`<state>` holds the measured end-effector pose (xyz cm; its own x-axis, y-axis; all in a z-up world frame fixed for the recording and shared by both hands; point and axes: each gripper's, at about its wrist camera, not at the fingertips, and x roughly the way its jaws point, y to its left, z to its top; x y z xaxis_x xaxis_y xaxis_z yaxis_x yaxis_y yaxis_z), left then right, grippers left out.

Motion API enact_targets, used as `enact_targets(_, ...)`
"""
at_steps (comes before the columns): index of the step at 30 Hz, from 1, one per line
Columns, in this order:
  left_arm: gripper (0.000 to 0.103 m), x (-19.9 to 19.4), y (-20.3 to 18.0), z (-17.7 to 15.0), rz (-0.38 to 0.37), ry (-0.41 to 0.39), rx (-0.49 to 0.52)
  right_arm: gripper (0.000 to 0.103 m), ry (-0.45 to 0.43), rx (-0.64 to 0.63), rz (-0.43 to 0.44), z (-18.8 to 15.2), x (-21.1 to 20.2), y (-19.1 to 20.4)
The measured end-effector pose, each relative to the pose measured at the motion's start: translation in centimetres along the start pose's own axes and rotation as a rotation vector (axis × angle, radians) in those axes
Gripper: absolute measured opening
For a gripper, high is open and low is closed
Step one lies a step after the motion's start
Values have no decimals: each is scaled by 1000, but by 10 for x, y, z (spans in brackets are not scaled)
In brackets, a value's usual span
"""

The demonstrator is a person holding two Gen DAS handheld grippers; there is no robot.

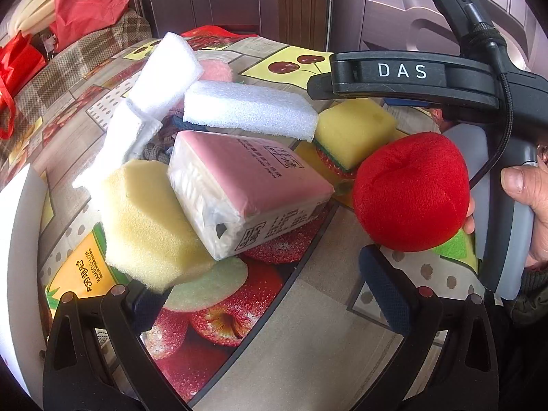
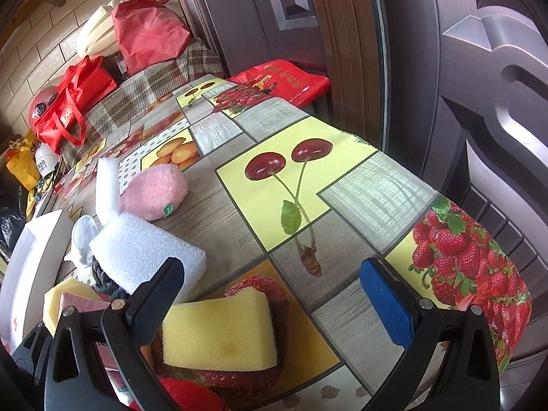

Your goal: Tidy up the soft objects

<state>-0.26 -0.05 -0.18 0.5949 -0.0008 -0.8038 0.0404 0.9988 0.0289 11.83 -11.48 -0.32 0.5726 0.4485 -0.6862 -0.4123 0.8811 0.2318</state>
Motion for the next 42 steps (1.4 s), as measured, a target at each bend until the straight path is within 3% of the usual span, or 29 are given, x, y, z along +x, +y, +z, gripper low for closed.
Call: enact_targets(42, 102, 1, 0, 1, 0, 1, 0, 103, 2, 4, 7, 0, 0, 2)
